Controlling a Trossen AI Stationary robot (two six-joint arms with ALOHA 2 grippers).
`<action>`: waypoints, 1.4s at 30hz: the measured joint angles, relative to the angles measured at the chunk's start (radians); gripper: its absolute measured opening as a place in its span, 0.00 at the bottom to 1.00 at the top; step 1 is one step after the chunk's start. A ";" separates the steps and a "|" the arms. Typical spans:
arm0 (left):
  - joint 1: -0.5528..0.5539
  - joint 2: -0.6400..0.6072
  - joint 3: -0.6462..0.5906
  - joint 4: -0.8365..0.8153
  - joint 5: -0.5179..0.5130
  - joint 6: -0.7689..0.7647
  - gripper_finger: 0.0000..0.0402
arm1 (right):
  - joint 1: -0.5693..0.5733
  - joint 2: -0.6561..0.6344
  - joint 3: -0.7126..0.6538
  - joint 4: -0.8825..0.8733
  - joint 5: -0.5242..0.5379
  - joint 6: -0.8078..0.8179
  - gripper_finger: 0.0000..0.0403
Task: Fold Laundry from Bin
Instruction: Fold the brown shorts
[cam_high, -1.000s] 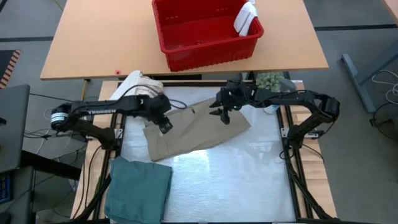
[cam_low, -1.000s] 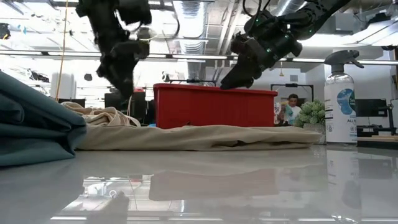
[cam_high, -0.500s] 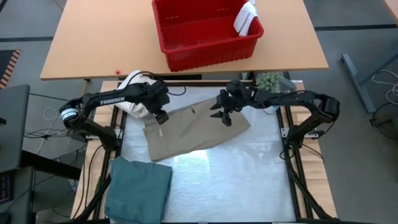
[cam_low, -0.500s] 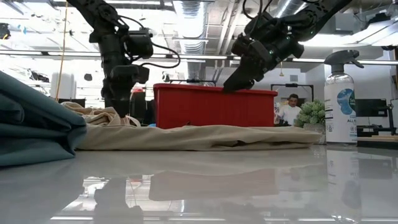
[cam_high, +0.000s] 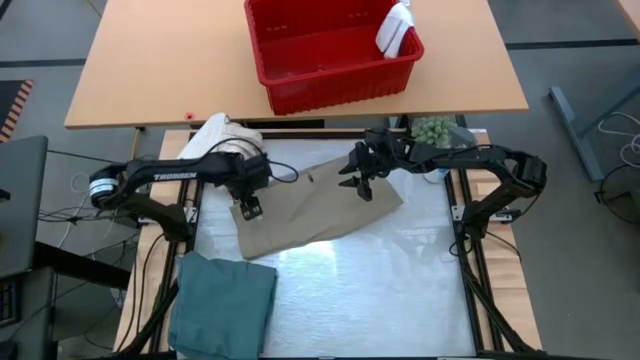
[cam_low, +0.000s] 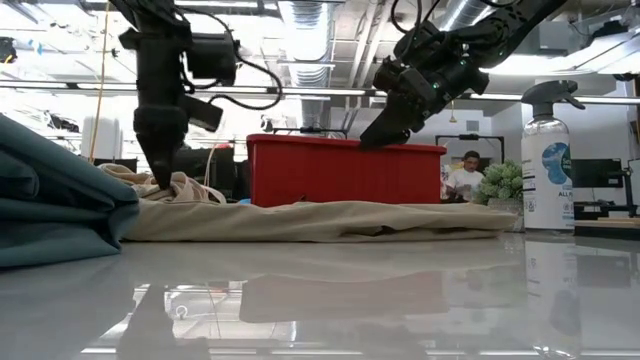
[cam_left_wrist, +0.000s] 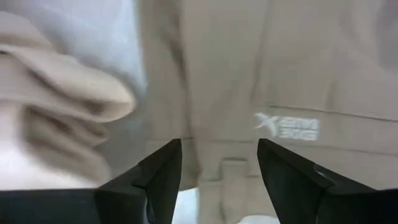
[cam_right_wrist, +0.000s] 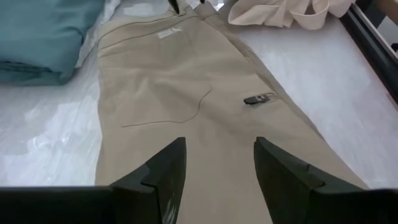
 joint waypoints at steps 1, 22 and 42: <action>-0.008 -0.014 -0.003 -0.002 -0.028 -0.004 0.50 | -0.001 0.000 0.000 0.000 0.000 0.000 0.52; 0.041 0.020 -0.163 0.096 0.126 0.002 0.41 | 0.003 0.000 0.000 -0.001 -0.003 0.042 0.52; 0.039 0.015 0.124 -0.061 -0.215 -0.169 0.01 | 0.005 0.000 0.000 -0.016 -0.012 0.045 0.52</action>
